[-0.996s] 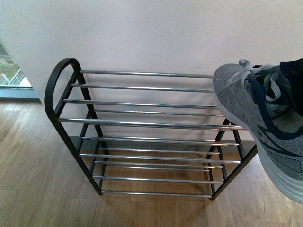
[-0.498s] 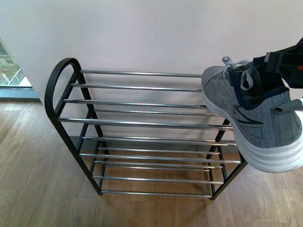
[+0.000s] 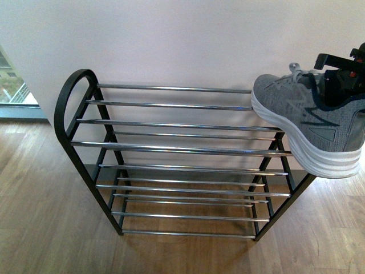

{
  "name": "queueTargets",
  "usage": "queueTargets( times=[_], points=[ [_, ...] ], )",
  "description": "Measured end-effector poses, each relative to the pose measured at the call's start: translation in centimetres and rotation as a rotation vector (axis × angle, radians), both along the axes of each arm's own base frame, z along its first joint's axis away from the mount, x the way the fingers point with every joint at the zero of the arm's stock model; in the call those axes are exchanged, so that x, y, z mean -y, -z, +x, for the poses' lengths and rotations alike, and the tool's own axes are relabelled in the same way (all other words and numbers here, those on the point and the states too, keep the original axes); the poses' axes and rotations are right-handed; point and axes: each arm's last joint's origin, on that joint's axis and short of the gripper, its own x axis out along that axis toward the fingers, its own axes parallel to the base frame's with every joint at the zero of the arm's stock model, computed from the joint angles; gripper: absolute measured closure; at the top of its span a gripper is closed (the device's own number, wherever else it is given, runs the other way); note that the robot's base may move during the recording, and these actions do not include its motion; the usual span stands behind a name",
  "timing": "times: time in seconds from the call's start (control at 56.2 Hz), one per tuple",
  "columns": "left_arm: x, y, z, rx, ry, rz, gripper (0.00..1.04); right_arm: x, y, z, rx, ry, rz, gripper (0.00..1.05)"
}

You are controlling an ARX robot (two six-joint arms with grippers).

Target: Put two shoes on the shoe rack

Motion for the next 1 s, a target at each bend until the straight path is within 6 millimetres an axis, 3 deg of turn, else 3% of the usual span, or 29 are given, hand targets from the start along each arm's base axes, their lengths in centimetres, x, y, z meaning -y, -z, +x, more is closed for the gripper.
queueTargets(
  times=[0.196, 0.409, 0.818, 0.996],
  points=[
    [0.0, 0.0, 0.0, 0.000, 0.000, 0.000, 1.03, -0.8, 0.3, 0.2, -0.066, 0.011, 0.133, 1.03],
    [0.0, 0.0, 0.0, 0.000, 0.000, 0.000, 1.03, -2.3, -1.3, 0.0, -0.026, -0.014, 0.163, 1.03],
    [0.0, 0.0, 0.0, 0.000, 0.000, 0.000, 1.03, -1.1, 0.8, 0.8, -0.072, 0.066, 0.127, 1.03],
    [0.0, 0.0, 0.0, 0.000, 0.000, 0.000, 1.03, -1.1, 0.7, 0.9, -0.056, 0.056, 0.126, 1.03]
  ],
)
